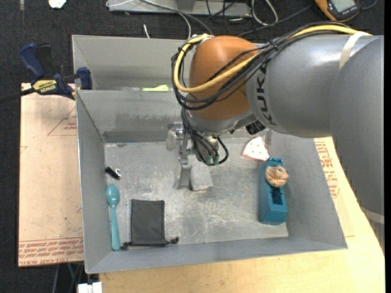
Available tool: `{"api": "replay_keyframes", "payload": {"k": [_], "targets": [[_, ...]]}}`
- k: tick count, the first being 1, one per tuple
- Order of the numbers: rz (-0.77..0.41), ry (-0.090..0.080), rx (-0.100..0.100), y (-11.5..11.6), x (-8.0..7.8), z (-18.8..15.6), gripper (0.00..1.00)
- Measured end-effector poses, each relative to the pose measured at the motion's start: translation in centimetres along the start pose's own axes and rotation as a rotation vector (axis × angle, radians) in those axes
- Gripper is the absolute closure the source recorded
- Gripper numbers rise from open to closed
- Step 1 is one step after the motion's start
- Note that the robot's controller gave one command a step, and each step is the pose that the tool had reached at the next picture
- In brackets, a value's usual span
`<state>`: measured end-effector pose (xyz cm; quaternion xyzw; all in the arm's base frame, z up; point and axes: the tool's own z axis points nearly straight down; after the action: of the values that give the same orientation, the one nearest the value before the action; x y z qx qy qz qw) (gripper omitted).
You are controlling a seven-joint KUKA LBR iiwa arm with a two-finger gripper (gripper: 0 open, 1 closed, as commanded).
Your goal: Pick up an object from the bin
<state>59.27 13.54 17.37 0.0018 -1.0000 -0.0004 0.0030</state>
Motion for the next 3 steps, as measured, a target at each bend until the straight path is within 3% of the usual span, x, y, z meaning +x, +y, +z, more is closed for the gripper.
{"api": "replay_keyframes", "payload": {"k": [1, 2, 3], "targets": [[0.003, -0.007, -0.001, -0.1, -0.1, -0.5, 0.00], [-0.010, -0.010, -0.002, 5.9, 1.7, 4.3, 0.00], [0.063, -0.009, -0.003, 2.4, 2.3, 6.9, 0.00]]}}
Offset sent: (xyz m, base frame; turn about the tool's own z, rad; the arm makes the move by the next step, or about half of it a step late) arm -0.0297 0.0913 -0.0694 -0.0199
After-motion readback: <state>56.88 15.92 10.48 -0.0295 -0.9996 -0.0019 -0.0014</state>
